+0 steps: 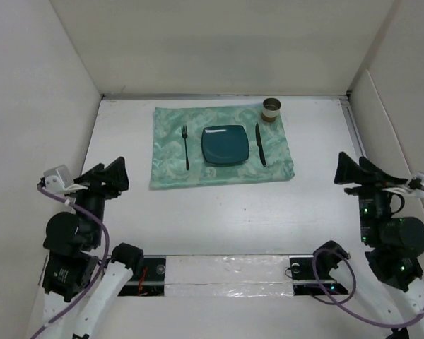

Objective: Set the dinner table for one person

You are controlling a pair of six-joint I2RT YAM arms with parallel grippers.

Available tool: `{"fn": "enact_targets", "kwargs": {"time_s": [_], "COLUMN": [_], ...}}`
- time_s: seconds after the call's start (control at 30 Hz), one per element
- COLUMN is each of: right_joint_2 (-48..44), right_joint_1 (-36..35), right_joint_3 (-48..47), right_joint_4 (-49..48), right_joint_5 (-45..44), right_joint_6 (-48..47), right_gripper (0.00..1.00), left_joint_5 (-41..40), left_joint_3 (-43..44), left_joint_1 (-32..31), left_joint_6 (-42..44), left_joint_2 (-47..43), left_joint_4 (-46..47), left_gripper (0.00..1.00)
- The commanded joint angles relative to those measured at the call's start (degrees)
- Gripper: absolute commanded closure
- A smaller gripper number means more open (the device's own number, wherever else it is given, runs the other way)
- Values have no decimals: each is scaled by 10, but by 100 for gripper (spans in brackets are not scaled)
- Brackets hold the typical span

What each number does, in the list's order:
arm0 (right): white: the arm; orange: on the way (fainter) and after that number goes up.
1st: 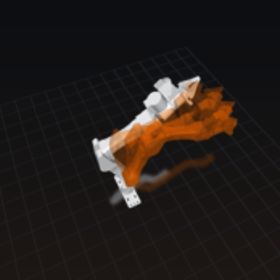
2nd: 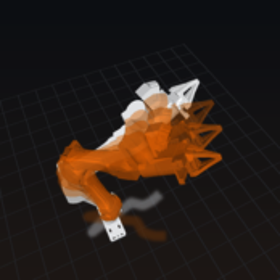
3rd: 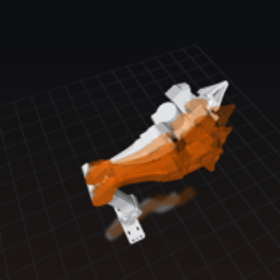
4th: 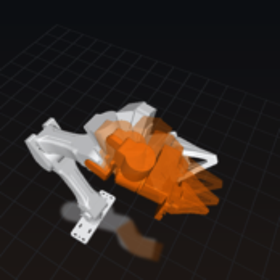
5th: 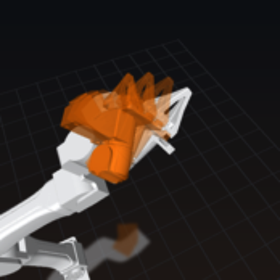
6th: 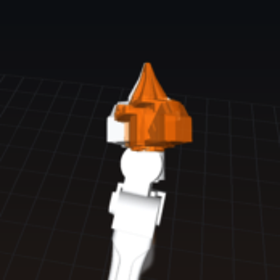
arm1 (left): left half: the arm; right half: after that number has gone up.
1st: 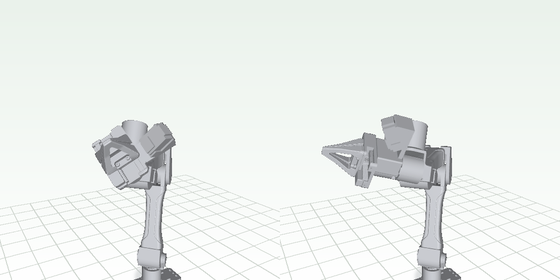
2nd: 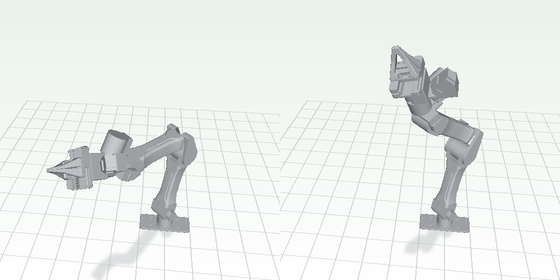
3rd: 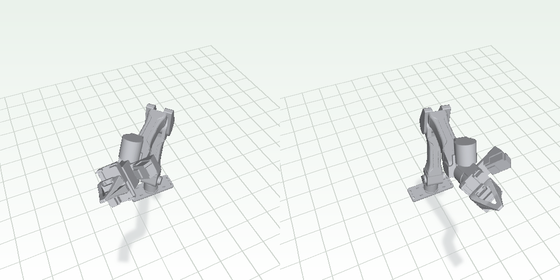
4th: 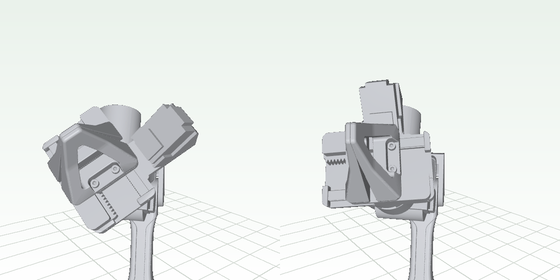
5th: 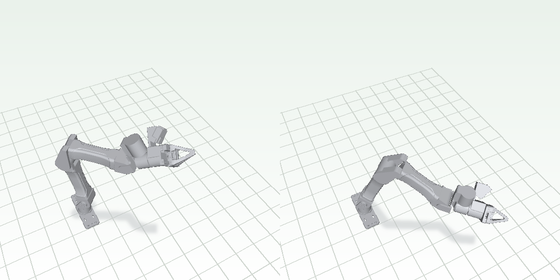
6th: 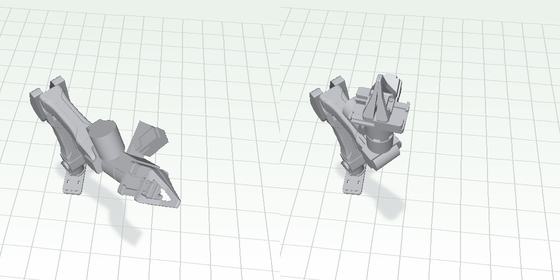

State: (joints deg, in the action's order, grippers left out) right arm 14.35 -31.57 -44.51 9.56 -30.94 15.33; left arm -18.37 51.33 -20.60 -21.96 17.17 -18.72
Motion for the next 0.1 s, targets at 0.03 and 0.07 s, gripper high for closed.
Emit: {"fn": "enact_targets", "kwargs": {"time_s": [0.03,0.07], "right_joint_2": [-24,-6], "right_joint_1": [-4,-4], "right_joint_3": [35,36], "right_joint_4": [-12,-11], "right_joint_5": [-51,-47], "right_joint_6": [-3,-1], "right_gripper": [23,19], "left_joint_5": [-21,-21], "left_joint_3": [-26,-28], "left_joint_1": [-1,-1], "left_joint_6": [-7,-10], "left_joint_2": [5,11], "left_joint_4": [4,3], "left_gripper": [35,30]}}
